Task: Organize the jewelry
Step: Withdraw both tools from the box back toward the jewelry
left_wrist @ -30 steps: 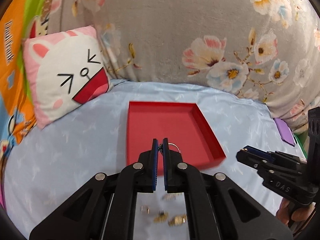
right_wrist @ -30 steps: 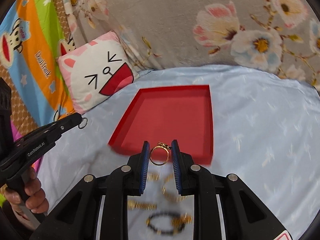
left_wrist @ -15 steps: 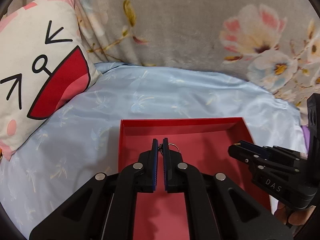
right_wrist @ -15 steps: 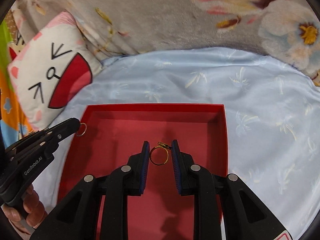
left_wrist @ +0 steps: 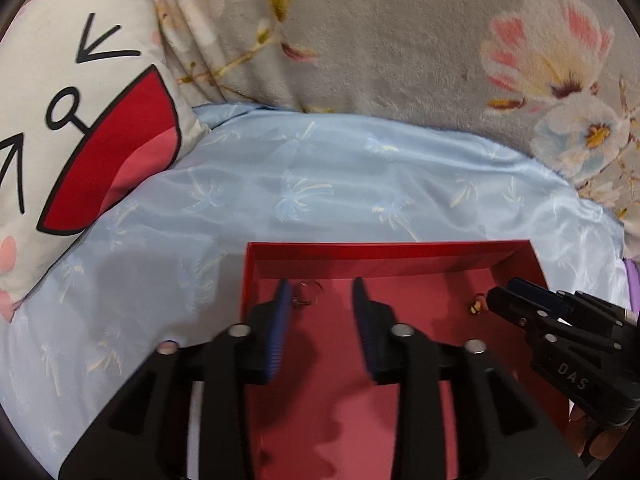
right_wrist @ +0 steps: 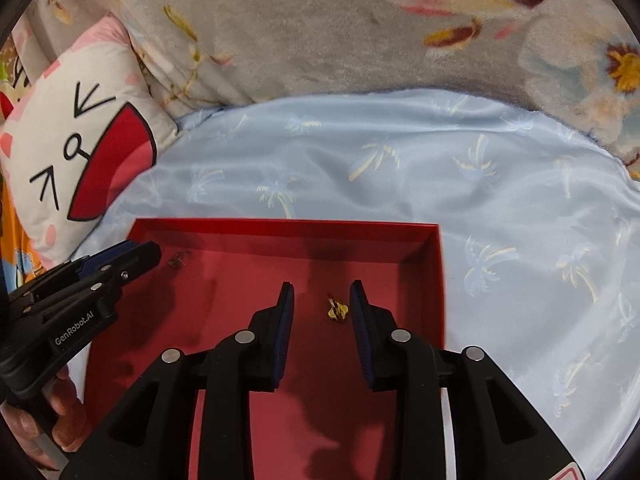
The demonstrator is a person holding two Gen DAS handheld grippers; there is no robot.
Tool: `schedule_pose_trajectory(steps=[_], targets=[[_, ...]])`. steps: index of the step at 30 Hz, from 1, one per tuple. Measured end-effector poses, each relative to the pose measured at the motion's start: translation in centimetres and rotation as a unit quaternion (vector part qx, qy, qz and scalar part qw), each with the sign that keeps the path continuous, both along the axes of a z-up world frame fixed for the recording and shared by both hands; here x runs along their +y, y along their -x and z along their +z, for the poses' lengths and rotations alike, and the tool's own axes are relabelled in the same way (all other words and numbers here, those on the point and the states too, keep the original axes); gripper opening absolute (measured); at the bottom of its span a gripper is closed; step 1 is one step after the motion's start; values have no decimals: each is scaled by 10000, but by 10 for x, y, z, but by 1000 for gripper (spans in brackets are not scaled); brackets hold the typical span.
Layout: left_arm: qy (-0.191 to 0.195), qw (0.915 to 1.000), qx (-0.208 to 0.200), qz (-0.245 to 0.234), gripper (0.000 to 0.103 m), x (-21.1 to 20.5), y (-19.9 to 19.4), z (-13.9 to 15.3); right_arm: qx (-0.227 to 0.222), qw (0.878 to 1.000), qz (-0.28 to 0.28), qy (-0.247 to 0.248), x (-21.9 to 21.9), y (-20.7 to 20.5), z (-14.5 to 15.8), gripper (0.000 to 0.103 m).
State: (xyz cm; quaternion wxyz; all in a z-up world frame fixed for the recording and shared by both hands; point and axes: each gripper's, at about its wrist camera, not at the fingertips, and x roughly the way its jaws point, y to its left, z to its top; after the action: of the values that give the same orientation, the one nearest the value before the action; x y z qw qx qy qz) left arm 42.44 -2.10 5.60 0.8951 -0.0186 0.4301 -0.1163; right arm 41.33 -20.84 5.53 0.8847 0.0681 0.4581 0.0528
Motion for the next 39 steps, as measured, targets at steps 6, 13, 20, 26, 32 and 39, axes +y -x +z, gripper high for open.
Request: schedule_pose_trajectory(steps=[6, 13, 20, 26, 32, 39], targets=[[284, 9989, -332, 169, 51, 29, 42, 28, -595, 9981, 34, -171, -11, 61, 36, 36], [351, 9976, -550, 238, 55, 62, 139, 48, -1009, 9939, 217, -387, -9, 184, 58, 38], [-4, 9985, -539, 119, 66, 65, 255, 32, -963, 9949, 223, -199, 11, 316, 40, 38], [63, 9995, -310, 93, 69, 62, 329, -7, -565, 9980, 124, -273, 23, 385, -2, 38], [186, 9991, -251, 281, 69, 64, 358, -34, -283, 9991, 33, -307, 28, 404, -30, 38], [11, 9980, -432, 463, 69, 62, 363, -48, -356, 9980, -303, -420, 21, 388, -36, 38]])
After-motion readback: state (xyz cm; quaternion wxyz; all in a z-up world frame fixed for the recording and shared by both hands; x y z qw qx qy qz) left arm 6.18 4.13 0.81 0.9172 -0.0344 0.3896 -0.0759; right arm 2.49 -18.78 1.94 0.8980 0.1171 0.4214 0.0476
